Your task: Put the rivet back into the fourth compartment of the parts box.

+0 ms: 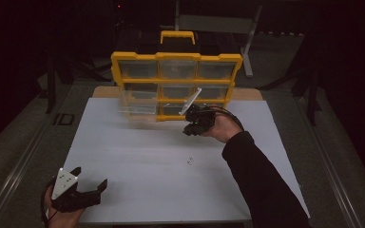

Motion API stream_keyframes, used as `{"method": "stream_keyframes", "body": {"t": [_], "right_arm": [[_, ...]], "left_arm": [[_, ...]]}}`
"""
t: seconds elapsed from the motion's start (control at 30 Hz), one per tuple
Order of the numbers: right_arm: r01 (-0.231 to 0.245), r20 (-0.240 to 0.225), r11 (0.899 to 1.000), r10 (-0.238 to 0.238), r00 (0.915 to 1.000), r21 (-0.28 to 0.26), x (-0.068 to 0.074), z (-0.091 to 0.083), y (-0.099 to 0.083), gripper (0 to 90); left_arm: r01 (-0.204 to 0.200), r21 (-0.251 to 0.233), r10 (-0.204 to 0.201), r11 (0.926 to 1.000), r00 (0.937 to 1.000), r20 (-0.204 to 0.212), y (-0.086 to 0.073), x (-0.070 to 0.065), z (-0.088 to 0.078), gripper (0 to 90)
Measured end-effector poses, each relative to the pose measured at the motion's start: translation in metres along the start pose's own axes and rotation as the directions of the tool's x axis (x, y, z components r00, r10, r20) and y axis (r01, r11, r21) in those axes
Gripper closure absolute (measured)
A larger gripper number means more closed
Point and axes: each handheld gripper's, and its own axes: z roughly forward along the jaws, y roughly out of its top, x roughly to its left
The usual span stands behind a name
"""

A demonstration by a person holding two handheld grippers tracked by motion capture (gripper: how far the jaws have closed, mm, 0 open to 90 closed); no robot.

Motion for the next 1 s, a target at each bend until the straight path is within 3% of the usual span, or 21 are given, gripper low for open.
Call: {"method": "stream_keyframes", "body": {"t": [0.43, 0.67, 1.0], "right_arm": [[-0.022, 0.018, 0.996, 0.024, 0.9996, -0.092, -0.012, -0.024, 0.028, 82.8], [-0.022, 0.027, 0.991, 0.026, 0.9993, -0.129, -0.014, -0.029, 0.04, 82.8], [-0.033, 0.032, 0.971, 0.042, 0.9986, -0.237, -0.011, -0.035, 0.064, 82.8]], "left_arm": [[-0.002, -0.002, 0.002, 1.0, 1.0, 0.002, 0.0, 0.0, 0.0, 0.8], [-0.002, -0.002, 0.002, 1.0, 1.0, 0.002, 0.0, 0.0, 0.0, 0.9], [-0.001, -0.005, 0.001, 1.0, 1.0, 0.003, 0.0, 0.0, -0.001, 0.8]]}}
